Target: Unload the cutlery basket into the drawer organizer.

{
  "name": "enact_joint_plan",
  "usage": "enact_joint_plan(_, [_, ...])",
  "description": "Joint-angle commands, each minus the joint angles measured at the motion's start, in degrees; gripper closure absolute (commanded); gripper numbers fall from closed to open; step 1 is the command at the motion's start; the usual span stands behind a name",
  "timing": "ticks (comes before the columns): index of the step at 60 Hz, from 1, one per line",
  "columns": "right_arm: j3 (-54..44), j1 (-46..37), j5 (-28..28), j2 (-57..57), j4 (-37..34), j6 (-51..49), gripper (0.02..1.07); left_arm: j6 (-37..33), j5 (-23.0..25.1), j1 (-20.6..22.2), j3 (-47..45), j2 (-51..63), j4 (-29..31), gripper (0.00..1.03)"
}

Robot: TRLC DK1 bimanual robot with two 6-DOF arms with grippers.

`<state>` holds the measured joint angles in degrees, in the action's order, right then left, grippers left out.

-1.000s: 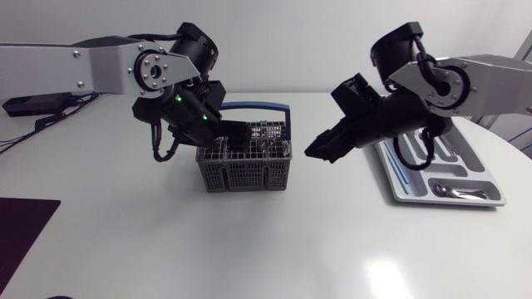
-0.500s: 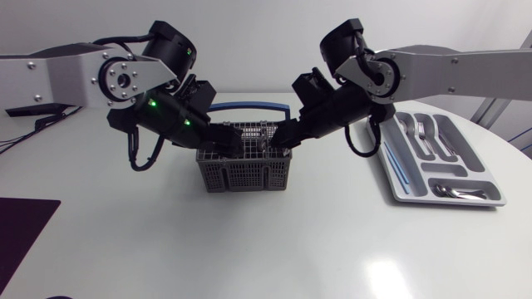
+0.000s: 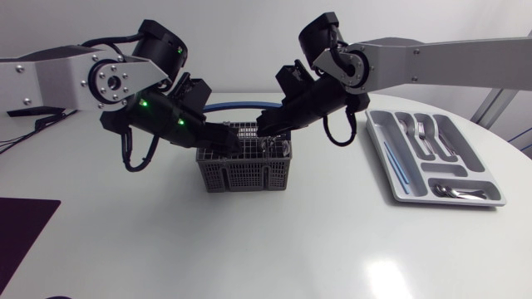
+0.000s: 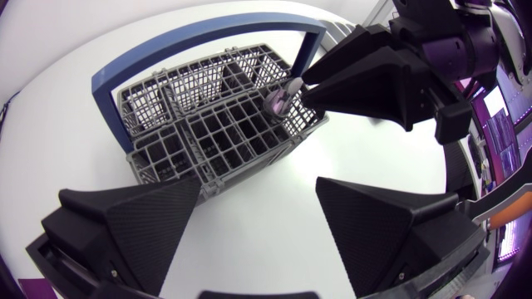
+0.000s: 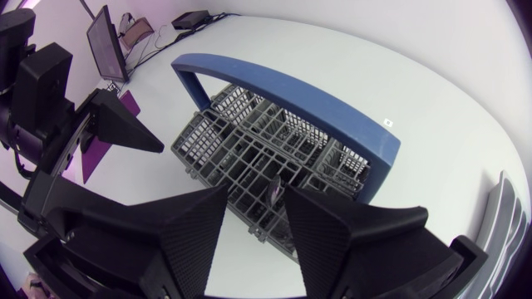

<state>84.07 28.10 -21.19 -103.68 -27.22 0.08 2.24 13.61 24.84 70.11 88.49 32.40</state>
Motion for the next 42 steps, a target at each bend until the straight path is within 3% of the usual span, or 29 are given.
enact_joint_plan(1, [1.4,0.5,0.4,-2.1,-0.7,1.8,0.59,-1.6,1.0,-0.9,-1.6,-1.2,-0.5,0.06])
enact_joint_plan(42, [3.6,1.4,4.0,-6.3,-1.3,2.2,0.63,-2.2,2.6,-2.0,-2.9,-1.7,-1.6,0.06])
